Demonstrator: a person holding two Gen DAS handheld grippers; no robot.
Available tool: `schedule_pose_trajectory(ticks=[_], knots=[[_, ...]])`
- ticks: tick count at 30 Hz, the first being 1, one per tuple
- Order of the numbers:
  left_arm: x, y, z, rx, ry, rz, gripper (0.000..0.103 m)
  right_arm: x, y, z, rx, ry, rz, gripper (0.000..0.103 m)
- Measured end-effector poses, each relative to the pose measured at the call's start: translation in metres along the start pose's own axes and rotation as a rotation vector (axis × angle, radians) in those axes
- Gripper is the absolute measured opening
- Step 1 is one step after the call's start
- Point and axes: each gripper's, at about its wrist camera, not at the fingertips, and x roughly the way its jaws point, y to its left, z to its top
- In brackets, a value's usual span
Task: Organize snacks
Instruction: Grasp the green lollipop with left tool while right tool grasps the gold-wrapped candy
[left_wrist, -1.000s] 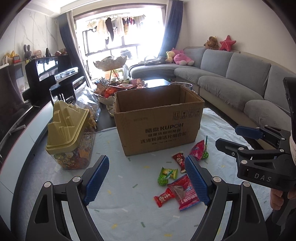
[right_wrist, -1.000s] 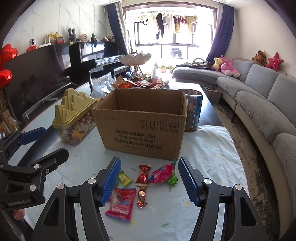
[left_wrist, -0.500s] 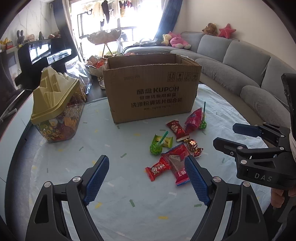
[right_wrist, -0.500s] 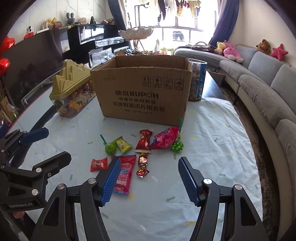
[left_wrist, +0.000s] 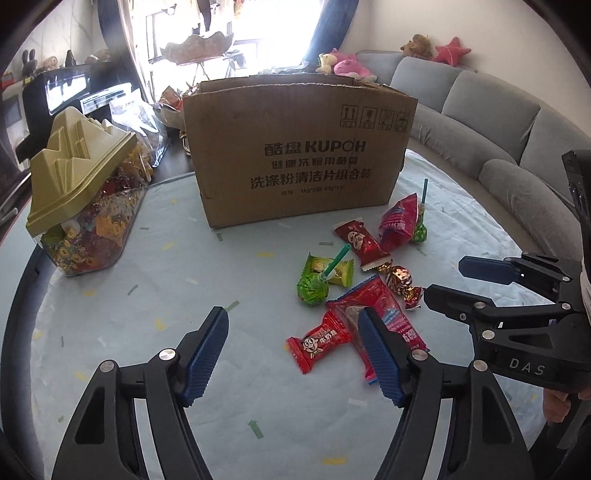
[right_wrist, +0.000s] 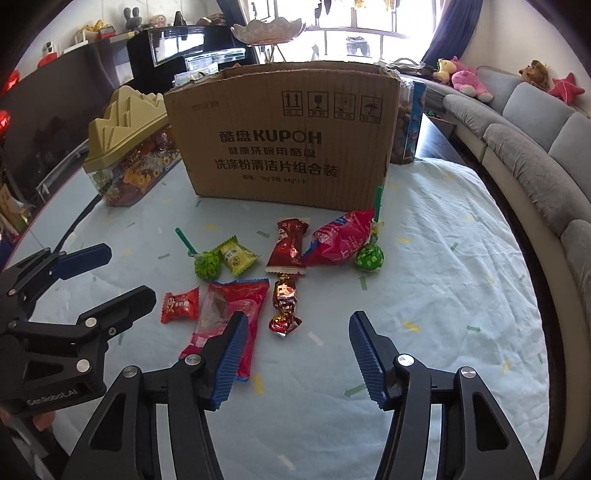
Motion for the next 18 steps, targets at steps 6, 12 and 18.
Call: schedule_pose_trajectory(ticks=[6,12,18], knots=[[0.021,-0.001,0.006,-0.001,0.026,-0.021,0.065,0.012,-0.005,0.001,0.010,0.016,0.009,0.050],[0.037,0.000,0.012,-0.016,0.042,-0.039,0.059,0.022,-0.008,0.003,0.025,0.032,0.033,0.045],[0.050,0.001,0.018,-0.031,0.055,-0.051,0.054,0.030,-0.007,0.007,0.028,0.037,0.058,0.042]])
